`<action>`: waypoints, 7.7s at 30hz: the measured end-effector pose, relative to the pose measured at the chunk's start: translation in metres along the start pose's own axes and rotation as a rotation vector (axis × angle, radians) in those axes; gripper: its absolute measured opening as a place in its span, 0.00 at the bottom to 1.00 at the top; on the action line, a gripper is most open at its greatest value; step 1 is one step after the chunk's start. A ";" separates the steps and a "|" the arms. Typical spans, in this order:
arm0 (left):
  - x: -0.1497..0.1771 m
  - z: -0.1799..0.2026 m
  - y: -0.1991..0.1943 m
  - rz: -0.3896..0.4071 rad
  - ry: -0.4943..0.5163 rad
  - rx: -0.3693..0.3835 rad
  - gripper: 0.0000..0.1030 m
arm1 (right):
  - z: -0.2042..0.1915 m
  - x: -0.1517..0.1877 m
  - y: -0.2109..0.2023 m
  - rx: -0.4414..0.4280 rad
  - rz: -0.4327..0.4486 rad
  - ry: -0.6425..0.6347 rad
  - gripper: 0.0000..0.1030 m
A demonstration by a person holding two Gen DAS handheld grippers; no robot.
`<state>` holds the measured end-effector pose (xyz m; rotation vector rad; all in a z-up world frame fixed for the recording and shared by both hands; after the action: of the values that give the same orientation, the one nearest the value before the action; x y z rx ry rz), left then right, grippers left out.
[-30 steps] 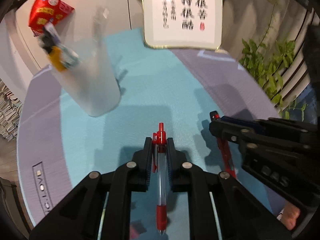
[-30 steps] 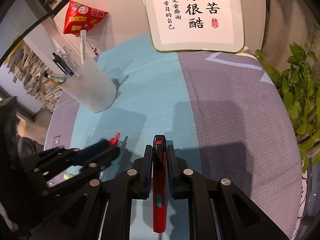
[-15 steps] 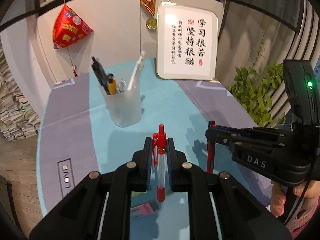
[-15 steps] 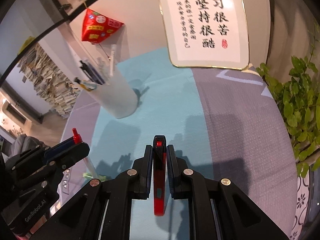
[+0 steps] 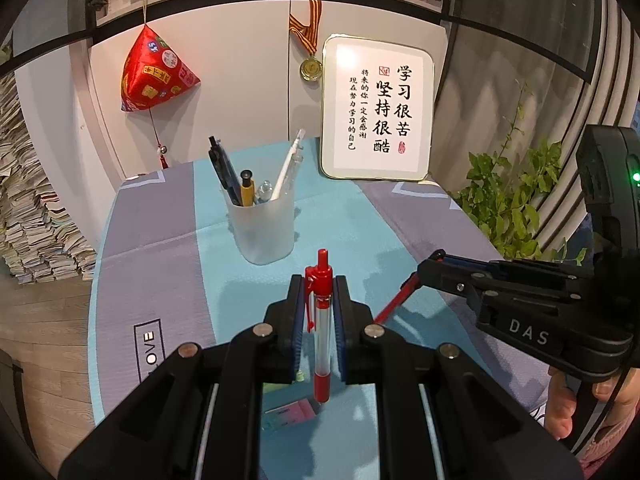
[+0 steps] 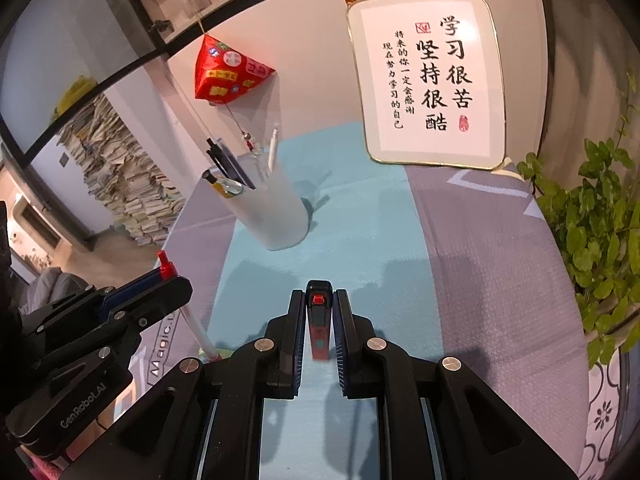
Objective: Organize stationery
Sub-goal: 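Lift the red clicky pen with the left tool while the right tool lifts the red marker, then lower the red marker into the cup with the right tool and open it, then lower the red clicky pen into the cup with the left tool and release, then move both open tools down toward the green highlighter and eraser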
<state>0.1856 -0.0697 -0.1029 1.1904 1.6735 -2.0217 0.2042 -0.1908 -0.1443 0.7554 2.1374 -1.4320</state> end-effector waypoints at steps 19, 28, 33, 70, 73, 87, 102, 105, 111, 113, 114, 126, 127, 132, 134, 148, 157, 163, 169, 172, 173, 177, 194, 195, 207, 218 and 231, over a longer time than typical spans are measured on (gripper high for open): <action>-0.013 -0.020 -0.026 0.081 -0.032 -0.033 0.12 | -0.046 -0.028 -0.037 -0.013 0.101 -0.106 0.14; -0.021 -0.044 -0.032 0.112 -0.080 -0.041 0.12 | -0.073 -0.053 -0.038 -0.019 0.117 -0.157 0.14; -0.024 -0.061 -0.036 0.125 -0.107 -0.056 0.12 | -0.090 -0.073 -0.034 -0.017 0.134 -0.179 0.14; -0.039 -0.096 -0.022 0.126 -0.128 -0.071 0.12 | -0.092 -0.143 0.064 0.071 0.086 -0.169 0.14; -0.039 -0.096 -0.022 0.125 -0.128 -0.072 0.12 | -0.089 -0.140 0.071 0.074 0.065 -0.168 0.14; -0.042 -0.092 -0.020 0.127 -0.121 -0.073 0.12 | -0.082 -0.128 0.078 0.053 0.017 -0.149 0.14; -0.066 -0.081 -0.024 0.161 -0.081 -0.092 0.12 | -0.072 -0.112 0.056 0.054 0.037 -0.170 0.14; -0.080 -0.079 -0.024 0.179 -0.074 -0.099 0.12 | -0.068 -0.109 0.051 0.055 0.045 -0.173 0.14; -0.116 -0.080 -0.029 0.241 -0.067 -0.102 0.12 | -0.061 -0.109 0.040 0.059 0.072 -0.163 0.15; -0.126 -0.079 -0.027 0.251 -0.059 -0.105 0.12 | -0.060 -0.110 0.037 0.058 0.079 -0.163 0.15; -0.131 -0.079 -0.025 0.256 -0.054 -0.110 0.12 | -0.059 -0.110 0.035 0.056 0.082 -0.163 0.15; -0.151 -0.079 0.015 0.231 -0.056 -0.087 0.12 | -0.045 -0.106 0.028 0.058 0.093 -0.137 0.15; -0.151 -0.079 0.019 0.225 -0.059 -0.086 0.12 | -0.043 -0.105 0.029 0.059 0.091 -0.134 0.15; -0.142 -0.074 0.040 0.199 -0.055 -0.067 0.12 | -0.035 -0.102 0.034 0.057 0.079 -0.113 0.15; -0.137 -0.070 0.047 0.186 -0.042 -0.059 0.12 | -0.033 -0.101 0.036 0.055 0.072 -0.107 0.15; -0.103 -0.061 0.073 0.104 -0.002 -0.049 0.12 | -0.034 -0.083 0.044 0.038 0.041 -0.093 0.15; -0.090 -0.057 0.072 0.078 0.017 -0.059 0.14 | -0.035 -0.069 0.046 0.035 0.024 -0.078 0.15; -0.089 -0.055 0.059 0.107 0.026 -0.082 0.48 | -0.031 -0.065 0.042 0.043 0.024 -0.058 0.15; -0.086 -0.053 0.038 0.136 0.037 -0.084 0.50 | -0.031 -0.061 0.035 0.046 0.027 -0.047 0.15; -0.081 -0.052 0.029 0.145 0.036 -0.089 0.54 | -0.033 -0.057 0.033 0.044 0.024 -0.047 0.15; -0.079 -0.053 0.025 0.148 0.037 -0.091 0.54 | -0.033 -0.055 0.032 0.043 0.022 -0.046 0.15; -0.071 -0.053 0.014 0.152 0.044 -0.097 0.54 | -0.035 -0.051 0.028 0.042 0.019 -0.045 0.15; 0.022 -0.063 -0.001 0.043 0.048 -0.065 0.59 | -0.047 -0.007 0.009 0.066 -0.017 -0.081 0.15; 0.030 -0.063 0.001 0.030 0.048 -0.057 0.59 | -0.048 -0.003 0.010 0.065 -0.027 -0.085 0.15; 0.087 -0.044 0.021 -0.086 0.147 0.031 0.58 | -0.058 0.033 0.028 0.061 -0.127 -0.143 0.15; 0.101 -0.036 0.058 -0.213 0.221 0.089 0.19 | -0.043 0.042 0.033 0.078 -0.157 -0.117 0.15; 0.113 -0.047 0.049 -0.257 0.120 0.085 0.11 | -0.049 0.050 0.046 0.053 -0.200 -0.136 0.15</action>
<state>0.1660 -0.0087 -0.2188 1.1984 1.9007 -2.2309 0.1940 -0.1218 -0.1900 0.4570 2.1251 -1.5981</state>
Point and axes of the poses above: each gripper's, at about its wrist camera, not at the fingertips, and y roughly the way its jaws point, z to its right, x to its underside, the point moved 7 cm from there along y, roughly the way its jaws point, and after that the axes turned 3 degrees about y, right-handed, at the moved point
